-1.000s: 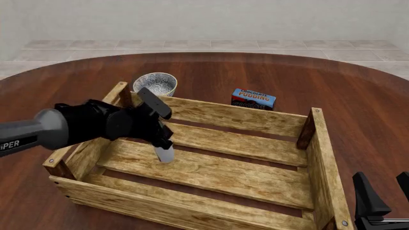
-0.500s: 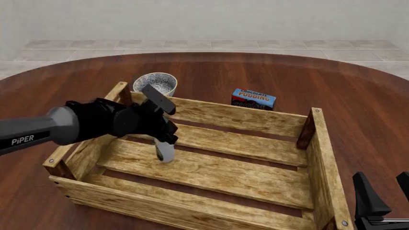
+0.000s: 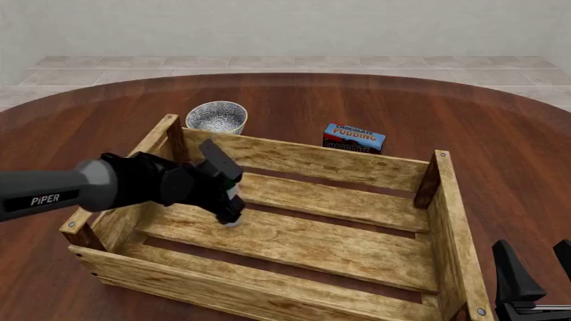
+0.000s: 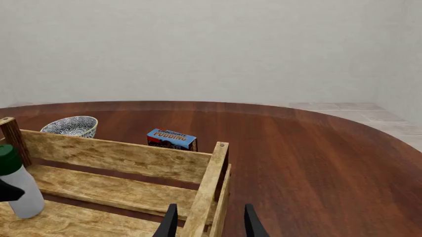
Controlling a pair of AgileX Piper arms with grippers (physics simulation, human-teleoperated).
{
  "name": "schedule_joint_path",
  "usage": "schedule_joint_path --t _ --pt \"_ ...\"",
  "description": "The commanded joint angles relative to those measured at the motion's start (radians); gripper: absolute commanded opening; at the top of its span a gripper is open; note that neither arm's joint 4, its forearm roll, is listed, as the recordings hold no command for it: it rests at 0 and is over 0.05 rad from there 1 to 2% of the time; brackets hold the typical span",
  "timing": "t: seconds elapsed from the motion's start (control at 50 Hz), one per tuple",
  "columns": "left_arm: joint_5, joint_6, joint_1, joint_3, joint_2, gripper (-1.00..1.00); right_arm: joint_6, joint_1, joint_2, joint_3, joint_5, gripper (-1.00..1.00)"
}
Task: Pick up the salad dressing and put it in the tray.
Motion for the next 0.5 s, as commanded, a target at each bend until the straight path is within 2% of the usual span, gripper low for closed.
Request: schedule_joint_path --t 0.02,0.5 --pt "0.009 0.013 0.008 0.012 -0.024 1.00 0.000 0.000 0.000 0.000 0.000 1.00" --pt "0.059 0.019 -0.001 -0.001 -0.129 1.00 0.000 0.000 0.000 0.000 0.000 1.00"
